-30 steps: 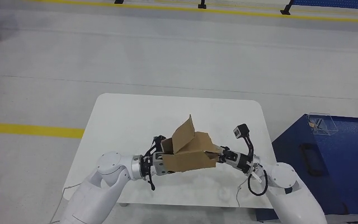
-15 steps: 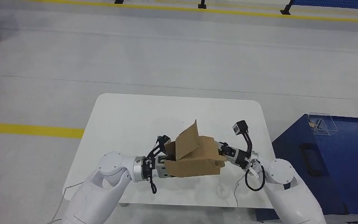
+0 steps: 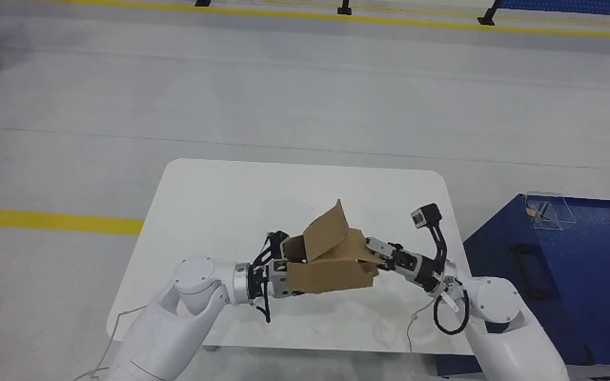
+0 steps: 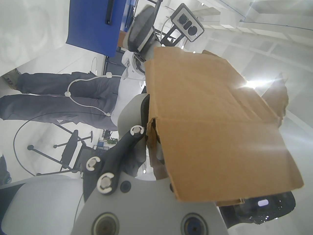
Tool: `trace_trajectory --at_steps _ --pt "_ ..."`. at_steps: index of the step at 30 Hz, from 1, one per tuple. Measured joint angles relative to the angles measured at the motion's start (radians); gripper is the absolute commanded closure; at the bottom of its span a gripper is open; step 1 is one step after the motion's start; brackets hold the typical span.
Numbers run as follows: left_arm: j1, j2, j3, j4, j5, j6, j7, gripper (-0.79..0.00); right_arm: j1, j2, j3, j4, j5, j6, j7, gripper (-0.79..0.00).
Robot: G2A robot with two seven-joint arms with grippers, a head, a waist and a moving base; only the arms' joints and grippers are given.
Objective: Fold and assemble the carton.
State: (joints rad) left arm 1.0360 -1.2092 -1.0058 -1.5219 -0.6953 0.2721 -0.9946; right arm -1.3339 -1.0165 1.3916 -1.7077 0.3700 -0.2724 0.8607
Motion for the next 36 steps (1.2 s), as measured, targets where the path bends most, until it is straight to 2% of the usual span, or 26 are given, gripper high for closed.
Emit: trace_trajectory --at_steps 14,21,30,36 --pt "0.023 0.003 -0.014 -0.021 -0.031 -0.021 -0.016 0.0 0.05 -0.016 -0.105 0.056 -0.026 0.041 -0.003 -0.785" --pt "0.043 0.005 -0.008 -0.048 0.0 -0.009 0.05 0.0 0.055 -0.017 -0.101 0.061 0.005 0.039 0.008 -0.785" --pt "0.041 -0.002 -0.027 -0.02 -0.076 -0.024 0.098 0.0 0.055 -0.014 -0.056 0.095 -0.003 0.039 -0.028 -0.785" --pt "0.038 -0.004 -0.017 -0.019 -0.04 -0.04 0.123 0.0 0.033 -0.009 -0.013 0.042 0.016 0.019 -0.032 -0.785"
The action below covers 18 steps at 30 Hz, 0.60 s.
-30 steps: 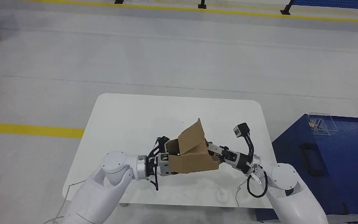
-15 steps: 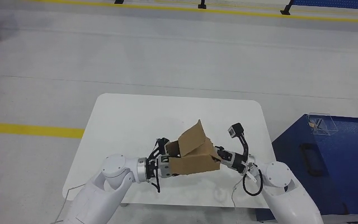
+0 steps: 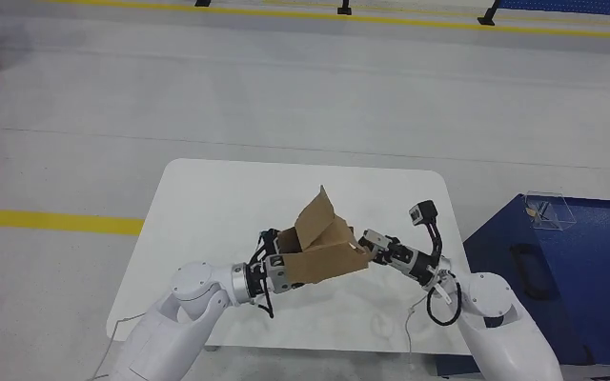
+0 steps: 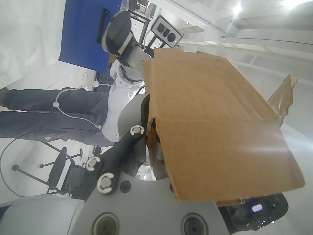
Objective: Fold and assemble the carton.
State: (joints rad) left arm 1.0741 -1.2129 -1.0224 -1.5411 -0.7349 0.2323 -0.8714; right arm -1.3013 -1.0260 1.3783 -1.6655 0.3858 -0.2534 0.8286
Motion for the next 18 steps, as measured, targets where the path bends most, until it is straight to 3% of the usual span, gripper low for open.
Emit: trace_trajectory --at_steps 10,18 --pt "0.009 -0.001 0.021 -0.017 0.073 -0.028 0.029 0.0 0.012 -0.005 -0.068 -0.023 -0.142 0.056 -0.036 -0.785" --pt "0.021 -0.002 0.017 -0.02 0.077 -0.048 0.044 0.0 0.024 -0.008 -0.072 -0.016 -0.128 0.057 -0.031 -0.785"
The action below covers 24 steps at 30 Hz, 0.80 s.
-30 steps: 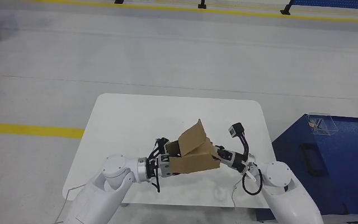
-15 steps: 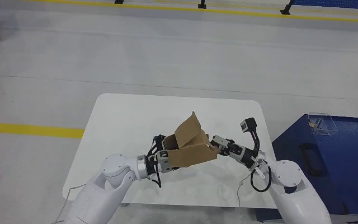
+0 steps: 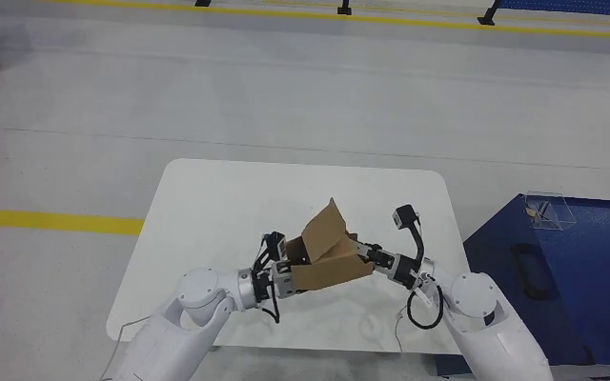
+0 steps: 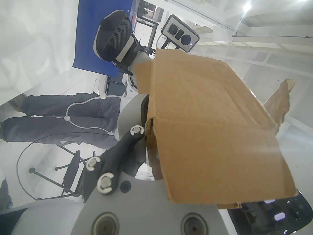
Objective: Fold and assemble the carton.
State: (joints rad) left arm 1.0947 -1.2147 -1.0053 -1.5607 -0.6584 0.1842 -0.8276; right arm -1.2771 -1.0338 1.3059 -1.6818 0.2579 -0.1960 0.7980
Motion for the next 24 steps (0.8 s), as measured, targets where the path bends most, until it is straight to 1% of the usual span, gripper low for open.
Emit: trace_trajectory --at_steps 6,10,13,15,18,24 --pt "0.011 -0.001 -0.013 -0.002 0.007 -0.023 0.047 0.0 -0.005 0.001 0.02 0.008 0.012 -0.01 -0.016 -0.785" --pt "0.018 -0.002 -0.028 0.003 0.005 -0.044 0.083 0.0 -0.019 0.002 0.061 0.009 0.052 -0.029 -0.051 -0.785" --pt "0.024 -0.002 -0.044 0.008 -0.011 -0.058 0.109 0.0 -0.044 0.006 0.093 -0.002 0.087 -0.026 -0.028 -0.785" --pt "0.028 -0.003 -0.054 0.01 -0.023 -0.065 0.125 0.0 -0.058 0.009 0.099 -0.009 0.081 -0.015 -0.004 -0.785" --pt "0.031 -0.004 -0.06 0.008 -0.033 -0.068 0.131 0.0 -0.064 0.01 0.086 -0.007 0.045 0.011 0.006 -0.785" --pt "0.036 -0.007 -0.044 -0.006 -0.014 -0.07 0.127 0.0 -0.011 -0.004 0.004 0.035 -0.011 0.032 -0.047 -0.785"
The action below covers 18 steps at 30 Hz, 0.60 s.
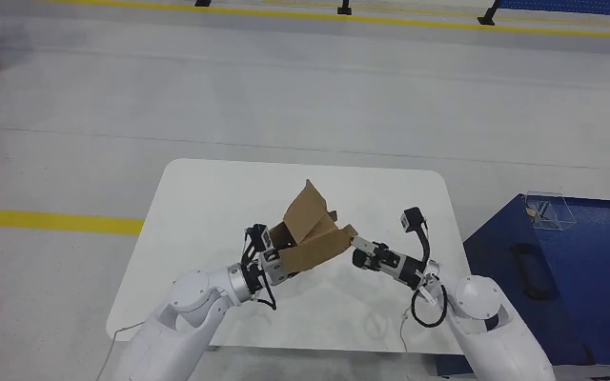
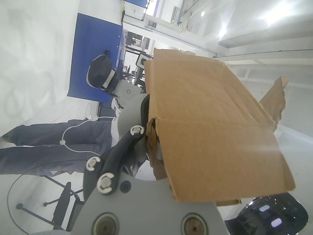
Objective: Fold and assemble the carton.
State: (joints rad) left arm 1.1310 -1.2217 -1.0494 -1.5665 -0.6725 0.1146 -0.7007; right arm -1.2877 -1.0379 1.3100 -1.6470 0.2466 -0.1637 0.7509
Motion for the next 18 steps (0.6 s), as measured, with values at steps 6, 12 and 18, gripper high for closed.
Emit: trace_trajectory --at_steps 6,12,18 --pt "0.005 -0.002 0.013 -0.002 0.019 -0.004 -0.008 0.0 0.047 -0.015 -0.085 0.025 -0.077 0.016 -0.044 -0.785" --pt "0.009 -0.003 0.011 0.006 0.022 0.0 -0.008 0.0 0.062 -0.019 -0.094 0.028 -0.077 0.017 -0.049 -0.785" --pt "0.021 -0.003 -0.002 0.001 0.03 0.009 0.042 0.0 0.059 -0.018 -0.069 0.03 -0.082 0.006 -0.071 -0.785"
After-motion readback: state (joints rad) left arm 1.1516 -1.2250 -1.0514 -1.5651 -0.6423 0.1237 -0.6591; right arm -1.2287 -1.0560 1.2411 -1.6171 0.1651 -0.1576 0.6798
